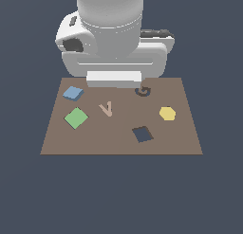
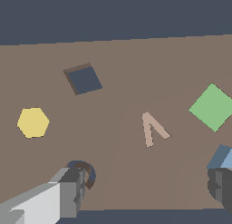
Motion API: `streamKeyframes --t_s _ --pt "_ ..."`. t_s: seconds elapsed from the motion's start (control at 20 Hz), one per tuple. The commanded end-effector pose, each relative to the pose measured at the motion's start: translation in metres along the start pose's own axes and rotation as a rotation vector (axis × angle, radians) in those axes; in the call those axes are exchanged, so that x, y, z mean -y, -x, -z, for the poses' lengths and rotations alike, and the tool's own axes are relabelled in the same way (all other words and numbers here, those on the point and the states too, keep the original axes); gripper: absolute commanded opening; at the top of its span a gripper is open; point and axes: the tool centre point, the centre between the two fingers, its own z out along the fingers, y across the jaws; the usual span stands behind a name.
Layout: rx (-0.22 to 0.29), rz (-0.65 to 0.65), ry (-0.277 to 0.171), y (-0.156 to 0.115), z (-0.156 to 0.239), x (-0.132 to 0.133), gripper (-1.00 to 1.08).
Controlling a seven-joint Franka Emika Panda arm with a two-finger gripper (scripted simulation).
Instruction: Insert a designated object into the corresponding slot on a board.
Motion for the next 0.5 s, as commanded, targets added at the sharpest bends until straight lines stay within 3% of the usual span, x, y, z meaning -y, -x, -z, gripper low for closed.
streamKeyframes --t_s 0.0,0.2,0.45 --pt "0.000 0.000 0.000 0.000 0.000 0.000 1.00" --pt "-0.002 -0.019 0.001 0.000 -0.004 -0.007 1.00" --pt "-0.008 -0.097 0.004 0.002 -0.020 -0.035 1.00"
